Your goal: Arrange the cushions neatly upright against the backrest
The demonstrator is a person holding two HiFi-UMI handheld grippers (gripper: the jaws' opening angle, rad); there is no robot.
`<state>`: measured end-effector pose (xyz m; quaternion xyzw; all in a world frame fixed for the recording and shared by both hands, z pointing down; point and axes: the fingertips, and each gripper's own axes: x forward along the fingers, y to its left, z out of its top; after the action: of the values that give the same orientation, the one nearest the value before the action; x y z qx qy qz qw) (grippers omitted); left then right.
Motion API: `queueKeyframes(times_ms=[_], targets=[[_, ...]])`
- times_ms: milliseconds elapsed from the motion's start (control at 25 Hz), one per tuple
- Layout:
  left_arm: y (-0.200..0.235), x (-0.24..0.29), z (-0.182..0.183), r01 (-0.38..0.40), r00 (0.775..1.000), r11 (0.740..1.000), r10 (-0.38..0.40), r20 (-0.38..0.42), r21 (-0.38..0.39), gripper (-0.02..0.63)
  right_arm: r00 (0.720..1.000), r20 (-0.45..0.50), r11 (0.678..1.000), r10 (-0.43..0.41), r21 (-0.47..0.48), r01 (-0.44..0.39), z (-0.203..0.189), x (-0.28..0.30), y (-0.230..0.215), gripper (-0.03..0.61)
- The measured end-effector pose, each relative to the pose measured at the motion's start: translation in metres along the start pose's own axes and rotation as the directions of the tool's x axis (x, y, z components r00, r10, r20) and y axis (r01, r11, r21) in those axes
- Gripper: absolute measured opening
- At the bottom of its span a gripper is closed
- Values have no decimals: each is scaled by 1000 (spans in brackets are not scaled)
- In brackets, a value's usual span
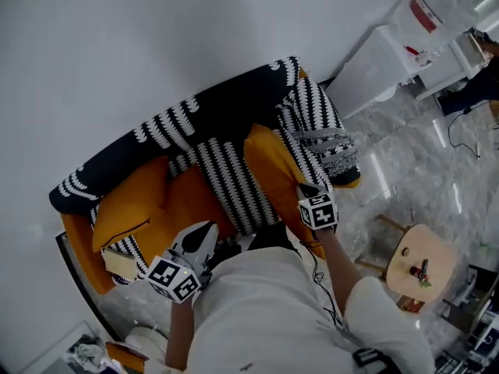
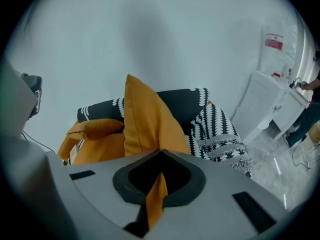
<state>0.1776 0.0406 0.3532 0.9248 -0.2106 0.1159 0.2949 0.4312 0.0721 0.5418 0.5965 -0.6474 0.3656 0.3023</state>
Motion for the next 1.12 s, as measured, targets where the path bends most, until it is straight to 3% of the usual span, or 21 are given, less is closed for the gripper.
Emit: queueKeyframes(times_ms=[320,800,1120], targets=[[-24,65,16,-43,999,999,42,-31,-23,11,1000,5,998,24,51,-24,24,47,-77,11],[-39,132,38,-132,991,990,133,20,-40,11,998,-62,994,29,-106,-36,65,91,-167,12],[-37,148,38,-177,984,982,178,9,-66,11,994,-104,984,-35,-180,15,87,116,-235,12]])
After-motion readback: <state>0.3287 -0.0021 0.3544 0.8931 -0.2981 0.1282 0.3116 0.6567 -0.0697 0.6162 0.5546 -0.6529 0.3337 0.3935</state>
